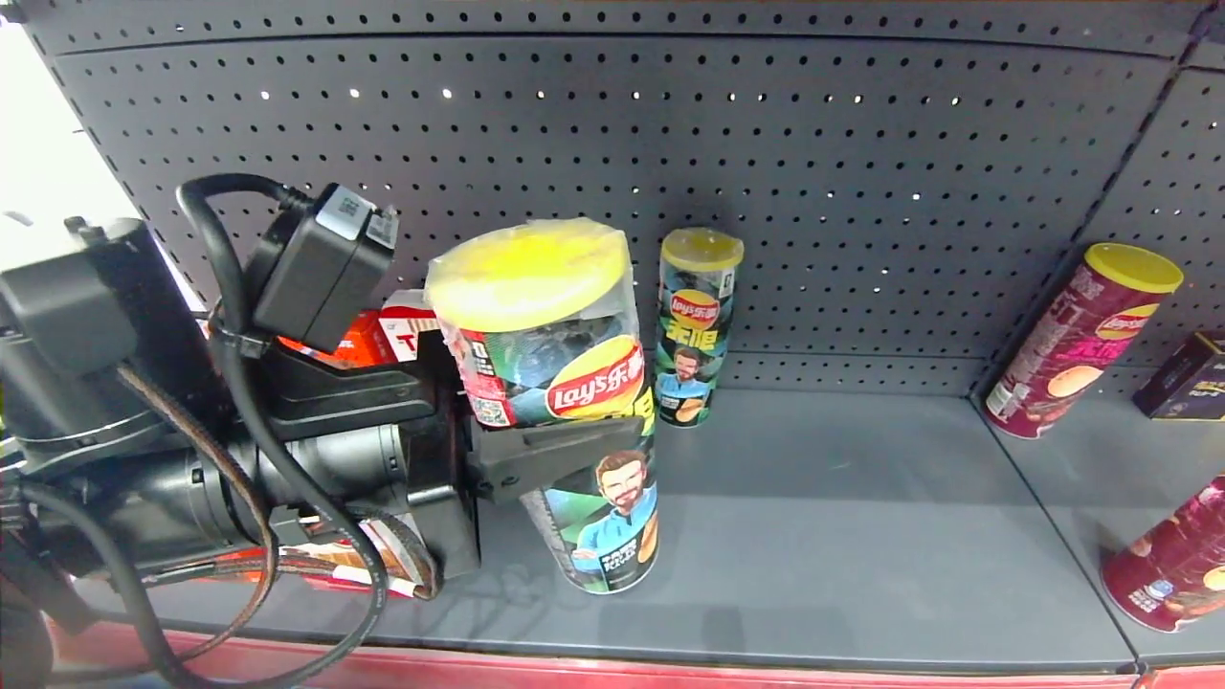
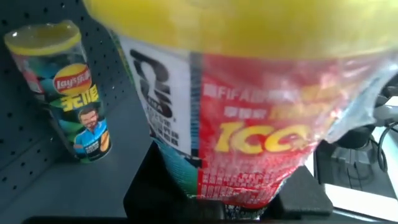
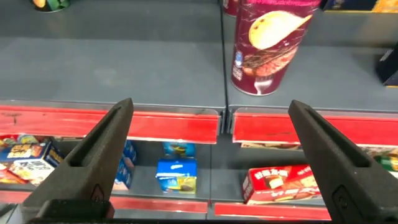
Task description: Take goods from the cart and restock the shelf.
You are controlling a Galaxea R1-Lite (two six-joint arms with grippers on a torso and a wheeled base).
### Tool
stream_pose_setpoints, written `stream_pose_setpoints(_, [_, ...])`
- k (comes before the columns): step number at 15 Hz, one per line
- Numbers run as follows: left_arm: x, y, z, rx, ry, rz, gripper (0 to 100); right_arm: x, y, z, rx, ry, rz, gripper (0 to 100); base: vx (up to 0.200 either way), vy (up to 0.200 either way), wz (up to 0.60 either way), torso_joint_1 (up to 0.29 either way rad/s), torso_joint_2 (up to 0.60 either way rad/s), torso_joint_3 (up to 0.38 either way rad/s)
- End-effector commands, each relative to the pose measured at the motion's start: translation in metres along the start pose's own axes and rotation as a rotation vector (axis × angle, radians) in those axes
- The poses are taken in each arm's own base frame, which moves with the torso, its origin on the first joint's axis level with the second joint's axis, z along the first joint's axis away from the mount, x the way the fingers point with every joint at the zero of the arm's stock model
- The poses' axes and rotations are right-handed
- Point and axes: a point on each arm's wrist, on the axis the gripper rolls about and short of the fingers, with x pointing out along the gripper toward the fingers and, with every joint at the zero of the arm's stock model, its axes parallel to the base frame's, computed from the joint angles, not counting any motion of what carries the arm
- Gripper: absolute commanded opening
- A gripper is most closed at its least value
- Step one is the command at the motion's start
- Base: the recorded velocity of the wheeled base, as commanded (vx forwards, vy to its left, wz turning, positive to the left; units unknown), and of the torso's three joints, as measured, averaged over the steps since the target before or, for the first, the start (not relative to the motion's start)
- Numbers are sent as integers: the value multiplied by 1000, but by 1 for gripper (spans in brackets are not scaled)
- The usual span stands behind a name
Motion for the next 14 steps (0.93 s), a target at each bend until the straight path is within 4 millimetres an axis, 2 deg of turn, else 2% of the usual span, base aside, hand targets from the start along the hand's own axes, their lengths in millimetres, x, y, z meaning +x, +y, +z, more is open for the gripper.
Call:
stream_pose_setpoints(1, [-1,2,-2,-5,7,9,0,0,0,0,0,1,0,100,0,0,0,0,0,0])
stream_pose_setpoints(5, [-8,6,-5,-7,10,43,0,4,0,1,-10,55,20,100,0,0,0,0,0,0])
stream_pose_setpoints(6, [-8,6,-3,-5,8,47,0,-1,0,26,-20,-16,40,100,0,0,0,0,0,0])
stream_pose_setpoints(7, [-7,7,-1,-5,2,49,0,-2,1,83,-10,-41,101,100,0,0,0,0,0,0])
stream_pose_setpoints(8, [-7,7,-1,-3,-1,48,0,8,2,95,-16,58,169,100,0,0,0,0,0,0])
stream_pose_setpoints(9, [-6,7,0,-3,-3,48,0,5,4,108,-30,23,232,100,0,0,0,0,0,0])
stream_pose_setpoints(10, [-6,8,1,-1,-6,46,0,9,6,110,-43,38,337,100,0,0,0,0,0,0])
stream_pose_setpoints(12, [-5,9,1,-2,-6,46,0,24,8,119,-55,86,393,100,0,0,0,0,0,0])
stream_pose_setpoints(14, [-6,12,1,-1,-5,59,0,41,9,136,-62,118,436,100,0,0,0,0,0,0])
